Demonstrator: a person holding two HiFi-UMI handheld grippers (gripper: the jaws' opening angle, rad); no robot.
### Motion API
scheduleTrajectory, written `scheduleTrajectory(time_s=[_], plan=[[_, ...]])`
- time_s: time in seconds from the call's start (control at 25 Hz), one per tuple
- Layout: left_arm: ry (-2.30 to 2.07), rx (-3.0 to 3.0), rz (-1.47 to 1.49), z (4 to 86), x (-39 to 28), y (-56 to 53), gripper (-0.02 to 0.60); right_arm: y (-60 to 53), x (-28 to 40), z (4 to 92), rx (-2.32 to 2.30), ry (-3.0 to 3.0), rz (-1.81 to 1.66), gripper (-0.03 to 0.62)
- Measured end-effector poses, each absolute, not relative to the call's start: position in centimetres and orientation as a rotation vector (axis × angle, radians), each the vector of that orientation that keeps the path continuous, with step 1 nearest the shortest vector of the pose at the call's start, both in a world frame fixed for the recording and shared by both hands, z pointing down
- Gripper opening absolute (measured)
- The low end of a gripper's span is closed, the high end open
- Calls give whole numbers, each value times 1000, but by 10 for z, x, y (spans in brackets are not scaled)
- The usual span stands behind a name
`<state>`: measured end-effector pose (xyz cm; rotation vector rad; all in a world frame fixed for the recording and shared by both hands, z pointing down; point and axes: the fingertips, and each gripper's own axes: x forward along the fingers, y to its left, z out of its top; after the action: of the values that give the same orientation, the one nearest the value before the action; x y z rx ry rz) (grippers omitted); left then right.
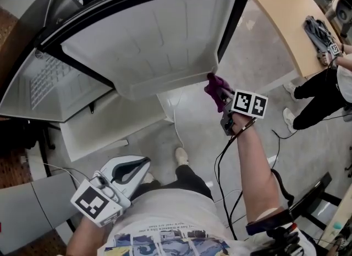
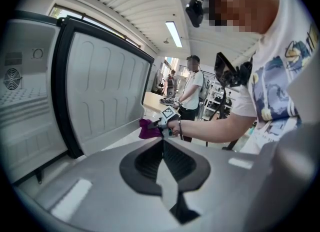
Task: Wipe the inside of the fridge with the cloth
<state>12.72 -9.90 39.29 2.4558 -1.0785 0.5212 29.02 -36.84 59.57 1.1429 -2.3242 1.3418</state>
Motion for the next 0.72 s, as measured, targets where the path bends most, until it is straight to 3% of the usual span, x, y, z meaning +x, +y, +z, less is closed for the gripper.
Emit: scheduleTrajectory(time_s=[0.4, 0.72], plan=[[-1104, 2500, 529, 390, 102, -75, 6, -319, 319, 541, 1291, -2347, 839, 52], [-1173, 2564, 441, 371, 48, 6, 6, -202, 248, 471, 1209, -2450, 526, 52]])
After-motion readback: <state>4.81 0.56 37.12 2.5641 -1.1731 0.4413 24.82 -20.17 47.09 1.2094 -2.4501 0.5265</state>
